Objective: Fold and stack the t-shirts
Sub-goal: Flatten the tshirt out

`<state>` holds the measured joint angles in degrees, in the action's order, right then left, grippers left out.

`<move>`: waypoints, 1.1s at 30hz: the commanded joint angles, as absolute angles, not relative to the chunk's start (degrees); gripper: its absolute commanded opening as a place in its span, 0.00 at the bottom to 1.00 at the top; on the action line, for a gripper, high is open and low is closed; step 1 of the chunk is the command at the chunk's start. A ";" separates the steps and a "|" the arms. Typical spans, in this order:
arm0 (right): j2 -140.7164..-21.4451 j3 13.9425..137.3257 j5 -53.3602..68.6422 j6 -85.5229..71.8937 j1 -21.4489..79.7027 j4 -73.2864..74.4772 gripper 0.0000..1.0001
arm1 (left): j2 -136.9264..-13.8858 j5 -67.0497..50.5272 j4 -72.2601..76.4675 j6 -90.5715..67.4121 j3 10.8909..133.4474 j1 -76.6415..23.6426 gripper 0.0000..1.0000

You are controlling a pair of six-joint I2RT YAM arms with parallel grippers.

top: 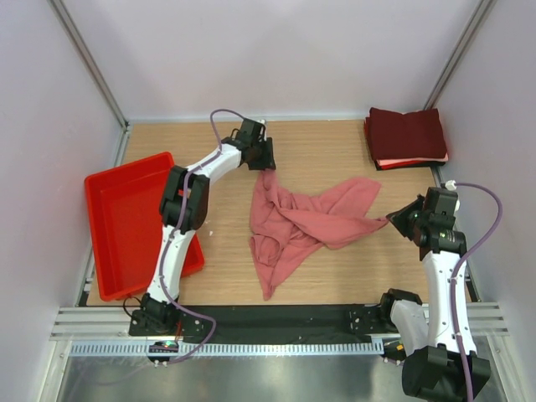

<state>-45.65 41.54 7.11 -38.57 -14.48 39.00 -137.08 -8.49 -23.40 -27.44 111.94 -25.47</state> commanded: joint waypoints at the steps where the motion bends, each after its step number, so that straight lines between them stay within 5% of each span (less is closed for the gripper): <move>1: -44.65 42.01 7.65 -37.18 -14.68 37.35 0.01 | -138.25 -6.86 -23.73 -25.40 113.90 -25.40 0.46; 20: -45.70 41.84 7.91 -37.35 -14.68 36.39 0.01 | -131.49 -10.03 -21.97 -26.72 113.29 -25.58 0.46; 33: -47.11 43.15 9.14 -37.27 -14.68 36.12 0.01 | -140.53 -6.95 -27.24 -23.65 120.76 -25.40 0.46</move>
